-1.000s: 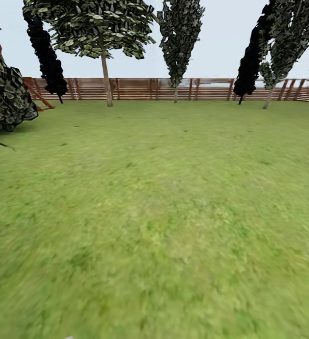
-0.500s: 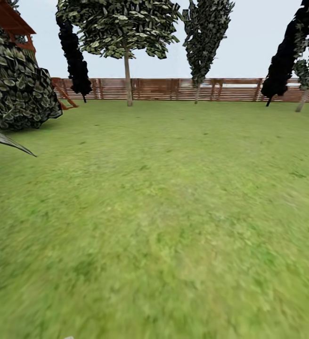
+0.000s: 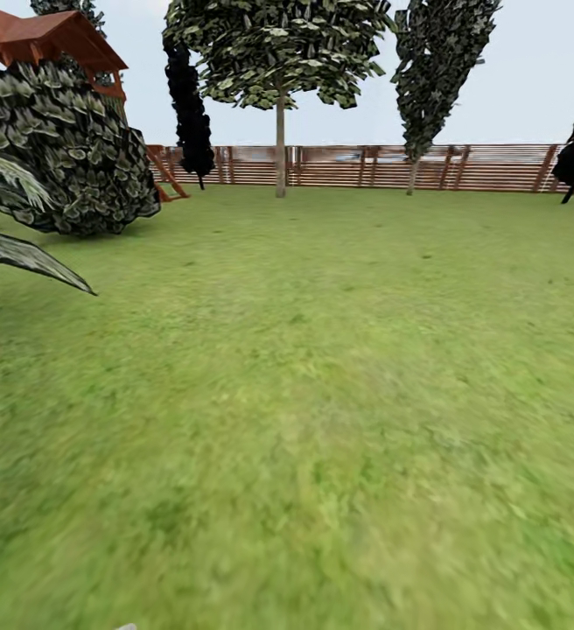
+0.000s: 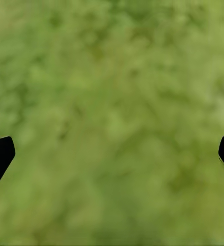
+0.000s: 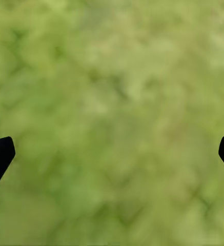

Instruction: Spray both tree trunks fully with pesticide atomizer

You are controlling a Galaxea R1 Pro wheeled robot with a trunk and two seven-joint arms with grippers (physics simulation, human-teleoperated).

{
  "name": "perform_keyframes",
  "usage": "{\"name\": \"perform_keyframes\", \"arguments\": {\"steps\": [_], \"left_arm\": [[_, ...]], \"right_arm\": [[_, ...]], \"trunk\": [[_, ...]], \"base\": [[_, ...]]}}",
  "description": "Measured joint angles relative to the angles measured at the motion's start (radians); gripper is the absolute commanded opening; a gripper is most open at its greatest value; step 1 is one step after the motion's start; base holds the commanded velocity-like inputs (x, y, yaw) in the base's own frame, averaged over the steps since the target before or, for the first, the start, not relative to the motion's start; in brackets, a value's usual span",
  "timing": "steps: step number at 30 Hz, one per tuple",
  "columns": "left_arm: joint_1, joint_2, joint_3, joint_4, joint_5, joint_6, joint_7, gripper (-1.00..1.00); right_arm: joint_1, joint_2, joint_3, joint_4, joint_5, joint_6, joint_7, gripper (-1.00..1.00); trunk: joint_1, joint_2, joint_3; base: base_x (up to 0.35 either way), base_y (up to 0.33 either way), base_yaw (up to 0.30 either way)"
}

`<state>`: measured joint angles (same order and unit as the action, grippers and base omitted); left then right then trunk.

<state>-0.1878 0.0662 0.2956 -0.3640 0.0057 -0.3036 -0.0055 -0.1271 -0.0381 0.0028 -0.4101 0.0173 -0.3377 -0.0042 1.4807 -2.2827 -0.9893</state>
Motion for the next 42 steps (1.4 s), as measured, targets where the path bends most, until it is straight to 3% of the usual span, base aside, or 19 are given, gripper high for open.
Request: {"name": "perform_keyframes", "arguments": {"steps": [28, 42], "left_arm": [[0.0, 0.0, 0.0, 0.001, 0.0, -0.003, 0.0, 1.0], [0.0, 0.0, 0.0, 0.001, 0.0, -0.003, 0.0, 1.0]], "right_arm": [[0.0, 0.0, 0.0, 0.0, 0.0, 0.0, 0.0, 1.0], [0.0, 0.0, 0.0, 0.0, 0.0, 0.0, 0.0, 1.0]], "trunk": [[0.0, 0.0, 0.0], [0.0, 0.0, 0.0]], "base": [[0.338, -0.081, 0.193], [0.338, -0.08, 0.034]]}}
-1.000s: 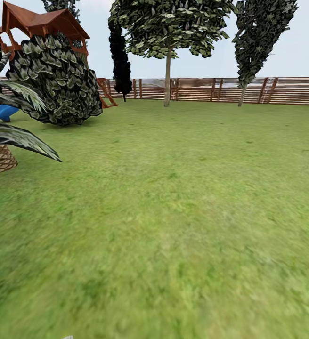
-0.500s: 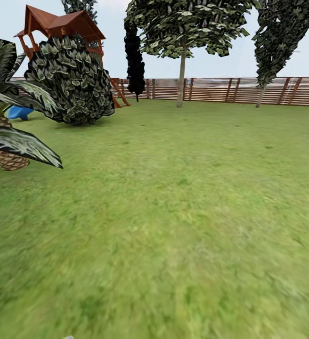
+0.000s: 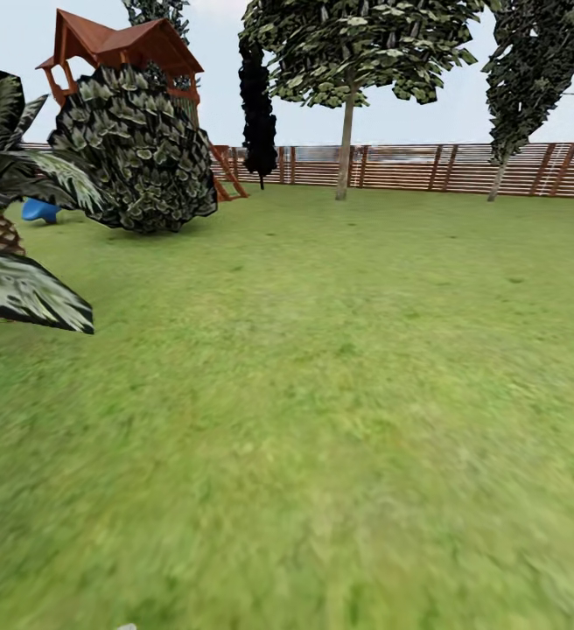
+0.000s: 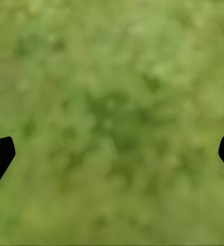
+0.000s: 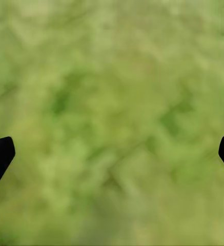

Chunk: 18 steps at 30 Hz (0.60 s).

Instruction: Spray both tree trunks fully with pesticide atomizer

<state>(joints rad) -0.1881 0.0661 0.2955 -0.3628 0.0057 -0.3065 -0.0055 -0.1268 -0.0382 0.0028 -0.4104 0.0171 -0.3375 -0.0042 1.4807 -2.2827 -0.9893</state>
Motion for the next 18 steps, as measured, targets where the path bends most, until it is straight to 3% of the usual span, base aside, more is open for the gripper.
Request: {"name": "perform_keyframes", "arguments": {"steps": [13, 18], "left_arm": [[0.0, 0.001, 0.0, 0.0, 0.0, 0.0, 0.0, 1.0], [0.0, 0.009, 0.0, 0.0, 0.001, 0.0, 0.0, 1.0]], "right_arm": [[0.0, 0.0, 0.0, 0.0, 0.0, 0.0, 0.0, 1.0], [0.0, 0.0, 0.0, 0.0, 0.0, 0.0, 0.0, 1.0]], "trunk": [[0.0, 0.0, 0.0], [0.0, 0.0, 0.0]], "base": [[0.338, -0.08, 0.001], [0.338, -0.08, 0.128]]}}
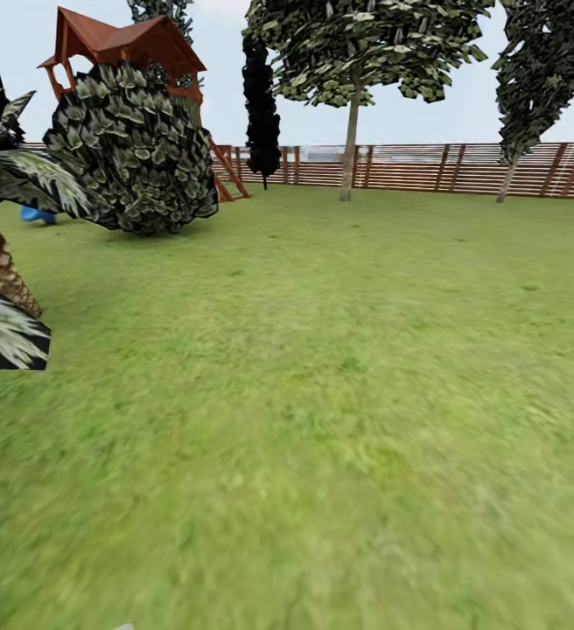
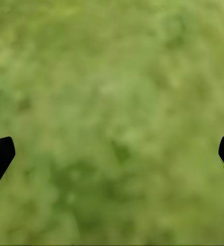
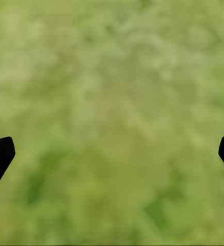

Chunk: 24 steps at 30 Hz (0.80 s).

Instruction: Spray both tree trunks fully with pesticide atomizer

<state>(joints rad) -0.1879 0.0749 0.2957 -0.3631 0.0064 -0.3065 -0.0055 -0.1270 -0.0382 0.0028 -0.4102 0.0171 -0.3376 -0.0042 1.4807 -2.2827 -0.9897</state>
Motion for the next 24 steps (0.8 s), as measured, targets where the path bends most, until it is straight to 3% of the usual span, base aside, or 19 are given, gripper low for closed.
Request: {"name": "perform_keyframes", "arguments": {"steps": [18, 24], "left_arm": [[0.0, 0.008, 0.0, 0.0, 0.001, 0.0, 0.0, 1.0], [0.0, 0.008, 0.0, 0.0, 0.001, 0.0, 0.0, 1.0]], "right_arm": [[0.0, 0.0, 0.0, 0.0, 0.0, 0.0, 0.0, 1.0], [0.0, 0.0, -0.001, -0.002, 0.0, 0.0, 0.0, 1.0]], "trunk": [[0.0, 0.0, -0.007], [0.0, 0.0, -0.008]], "base": [[0.338, -0.08, 0.256], [0.338, -0.08, 0.069]]}}
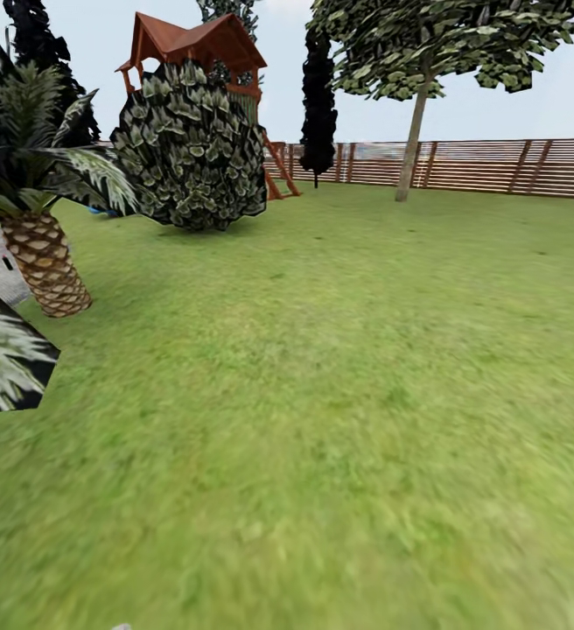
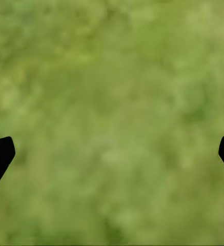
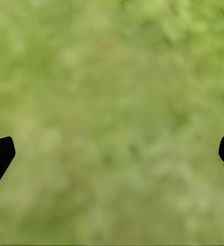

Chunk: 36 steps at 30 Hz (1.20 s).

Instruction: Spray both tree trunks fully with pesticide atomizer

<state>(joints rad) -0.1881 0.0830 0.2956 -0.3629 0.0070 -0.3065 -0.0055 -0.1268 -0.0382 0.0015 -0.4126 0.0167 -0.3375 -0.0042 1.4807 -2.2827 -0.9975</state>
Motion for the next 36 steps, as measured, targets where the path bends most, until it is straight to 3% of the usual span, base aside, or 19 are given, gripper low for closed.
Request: {"name": "perform_keyframes", "arguments": {"steps": [28, 36], "left_arm": [[0.0, 0.0, 0.0, 0.0, 0.0, 0.0, 0.0, 1.0], [0.0, 0.0, 0.0, 0.0, 0.0, 0.0, 0.0, 1.0]], "right_arm": [[0.0, -0.002, 0.0, 0.0, 0.0, 0.0, 0.0, 1.0], [0.0, -0.001, 0.0, 0.001, 0.0, 0.0, 0.0, 1.0]], "trunk": [[0.0, 0.0, 0.0], [0.0, 0.0, 0.0]], "base": [[0.338, -0.08, 0.004], [0.338, -0.08, 0.199]]}}
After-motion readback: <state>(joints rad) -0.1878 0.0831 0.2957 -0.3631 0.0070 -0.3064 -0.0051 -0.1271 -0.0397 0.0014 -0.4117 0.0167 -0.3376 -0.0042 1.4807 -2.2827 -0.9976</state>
